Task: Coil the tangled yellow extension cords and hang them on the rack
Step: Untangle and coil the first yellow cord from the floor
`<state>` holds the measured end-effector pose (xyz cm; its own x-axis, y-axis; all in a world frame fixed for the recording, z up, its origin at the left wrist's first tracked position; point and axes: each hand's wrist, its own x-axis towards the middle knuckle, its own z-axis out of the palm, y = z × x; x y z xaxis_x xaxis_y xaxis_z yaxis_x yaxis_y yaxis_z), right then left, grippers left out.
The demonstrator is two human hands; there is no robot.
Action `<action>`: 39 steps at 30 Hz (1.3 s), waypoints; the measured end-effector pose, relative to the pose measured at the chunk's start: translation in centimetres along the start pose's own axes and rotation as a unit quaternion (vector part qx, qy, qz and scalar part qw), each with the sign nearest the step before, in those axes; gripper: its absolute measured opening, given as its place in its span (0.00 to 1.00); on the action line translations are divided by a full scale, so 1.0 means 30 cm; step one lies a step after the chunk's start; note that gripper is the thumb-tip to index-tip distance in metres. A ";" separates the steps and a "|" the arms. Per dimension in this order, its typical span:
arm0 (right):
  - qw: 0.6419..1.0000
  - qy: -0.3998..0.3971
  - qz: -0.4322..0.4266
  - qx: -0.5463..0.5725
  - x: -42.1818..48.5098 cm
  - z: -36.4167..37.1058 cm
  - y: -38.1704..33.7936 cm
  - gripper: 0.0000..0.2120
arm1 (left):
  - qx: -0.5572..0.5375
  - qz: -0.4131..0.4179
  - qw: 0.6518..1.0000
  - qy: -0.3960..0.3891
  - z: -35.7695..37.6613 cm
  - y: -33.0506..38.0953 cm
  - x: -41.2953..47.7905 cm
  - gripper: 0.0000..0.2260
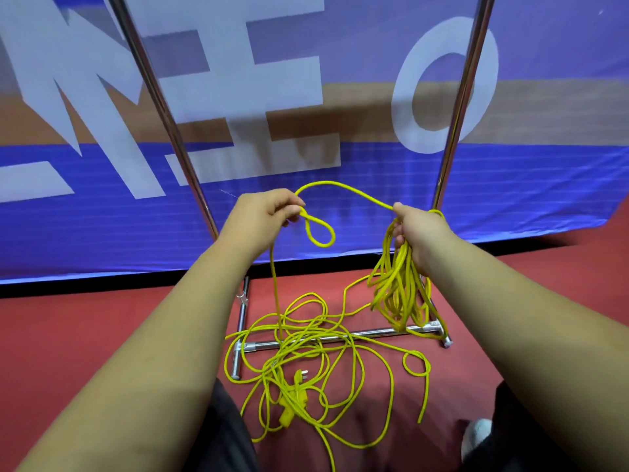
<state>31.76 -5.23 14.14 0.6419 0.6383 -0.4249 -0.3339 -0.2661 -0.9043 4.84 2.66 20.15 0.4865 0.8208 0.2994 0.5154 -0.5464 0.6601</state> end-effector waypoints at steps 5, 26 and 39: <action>1.000 -0.004 -0.011 -0.016 -0.012 0.012 0.021 0.18 | -0.055 0.045 0.996 -0.059 -0.011 0.072 -0.021 0.06; 0.997 -0.076 0.002 -0.017 -0.124 0.034 -0.018 0.03 | -0.401 -0.074 0.895 -0.178 0.063 0.230 -0.084 0.03; 0.954 -0.290 0.032 -0.068 -0.216 0.065 -0.023 0.10 | 0.284 0.037 0.952 0.105 0.048 0.105 -0.038 0.08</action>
<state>26.49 -7.79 17.61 0.1203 0.8994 -0.4203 -0.2419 -0.3840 -0.8911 6.94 -0.24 20.90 0.4143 0.7597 0.5012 0.8128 -0.5566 0.1718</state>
